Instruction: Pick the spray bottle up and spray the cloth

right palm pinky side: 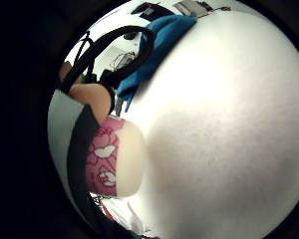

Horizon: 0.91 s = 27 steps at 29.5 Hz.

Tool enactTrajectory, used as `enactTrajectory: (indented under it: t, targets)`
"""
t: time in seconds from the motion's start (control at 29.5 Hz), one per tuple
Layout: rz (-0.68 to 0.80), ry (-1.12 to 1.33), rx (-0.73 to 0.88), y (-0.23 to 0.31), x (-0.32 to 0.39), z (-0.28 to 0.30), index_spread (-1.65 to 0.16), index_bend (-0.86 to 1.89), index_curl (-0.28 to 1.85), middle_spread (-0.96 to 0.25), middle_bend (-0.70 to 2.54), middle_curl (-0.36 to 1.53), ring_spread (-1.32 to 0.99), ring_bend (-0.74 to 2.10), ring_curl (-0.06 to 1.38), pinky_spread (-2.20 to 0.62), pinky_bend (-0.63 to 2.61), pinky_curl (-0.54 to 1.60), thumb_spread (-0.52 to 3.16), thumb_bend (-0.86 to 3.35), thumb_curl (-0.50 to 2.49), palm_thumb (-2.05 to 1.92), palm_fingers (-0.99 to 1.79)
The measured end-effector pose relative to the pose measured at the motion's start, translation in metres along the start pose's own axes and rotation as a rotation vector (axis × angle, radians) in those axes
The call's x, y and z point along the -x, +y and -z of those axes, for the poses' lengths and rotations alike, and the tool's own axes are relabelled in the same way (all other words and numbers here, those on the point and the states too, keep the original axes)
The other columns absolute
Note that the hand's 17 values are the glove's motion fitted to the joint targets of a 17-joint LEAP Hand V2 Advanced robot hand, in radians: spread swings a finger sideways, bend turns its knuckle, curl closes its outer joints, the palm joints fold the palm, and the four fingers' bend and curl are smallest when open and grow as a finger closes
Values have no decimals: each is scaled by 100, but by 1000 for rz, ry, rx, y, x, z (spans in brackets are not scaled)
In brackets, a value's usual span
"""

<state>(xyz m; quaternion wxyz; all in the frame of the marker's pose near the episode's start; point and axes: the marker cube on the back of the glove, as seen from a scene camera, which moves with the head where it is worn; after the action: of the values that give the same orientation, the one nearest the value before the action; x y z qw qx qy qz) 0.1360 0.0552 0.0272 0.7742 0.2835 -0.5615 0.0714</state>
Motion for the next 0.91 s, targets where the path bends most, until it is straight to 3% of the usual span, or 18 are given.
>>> enactTrajectory:
  t: [0.41,0.74,0.91]
  targets:
    - [-125,377,-142,-50,55,58,-24,8,23,-12,37,46,-15,52,43,6,23,36,75,-2,54,102,105]
    - [-313,651,1,-39,-7,32,-24,9,23,-12,36,47,-15,52,43,6,22,36,74,-3,56,102,105]
    - [-323,692,41,-45,-10,28,-24,9,23,-12,36,47,-15,52,44,5,21,36,75,-2,57,102,104]
